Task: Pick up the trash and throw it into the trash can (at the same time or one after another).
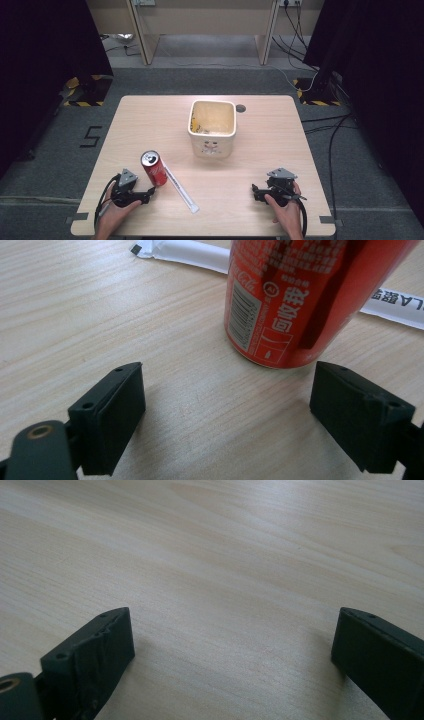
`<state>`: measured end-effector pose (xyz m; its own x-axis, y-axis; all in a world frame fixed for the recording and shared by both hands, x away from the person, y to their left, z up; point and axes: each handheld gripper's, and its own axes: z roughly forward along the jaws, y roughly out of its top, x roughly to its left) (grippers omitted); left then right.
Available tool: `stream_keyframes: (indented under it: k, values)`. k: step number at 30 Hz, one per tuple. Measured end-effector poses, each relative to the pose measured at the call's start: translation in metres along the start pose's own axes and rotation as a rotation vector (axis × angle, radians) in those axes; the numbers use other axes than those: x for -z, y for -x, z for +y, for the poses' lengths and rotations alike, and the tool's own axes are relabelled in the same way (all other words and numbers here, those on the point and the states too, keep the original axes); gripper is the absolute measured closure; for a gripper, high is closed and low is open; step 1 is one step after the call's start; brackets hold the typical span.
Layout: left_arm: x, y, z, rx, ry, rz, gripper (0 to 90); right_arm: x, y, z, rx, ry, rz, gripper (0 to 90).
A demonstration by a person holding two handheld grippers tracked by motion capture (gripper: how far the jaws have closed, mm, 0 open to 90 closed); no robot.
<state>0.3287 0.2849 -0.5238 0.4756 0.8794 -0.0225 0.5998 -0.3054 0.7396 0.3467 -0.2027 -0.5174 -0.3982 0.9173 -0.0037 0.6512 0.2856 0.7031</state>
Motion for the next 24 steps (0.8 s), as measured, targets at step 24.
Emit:
stream_keyframes:
  k: [24]
  values:
    - [0.0040, 0.0010, -0.0016, 0.011, 0.021, -0.040, 15.4, 0.0000, 0.0006, -0.0001, 0.003, -0.001, 0.002, 3.3]
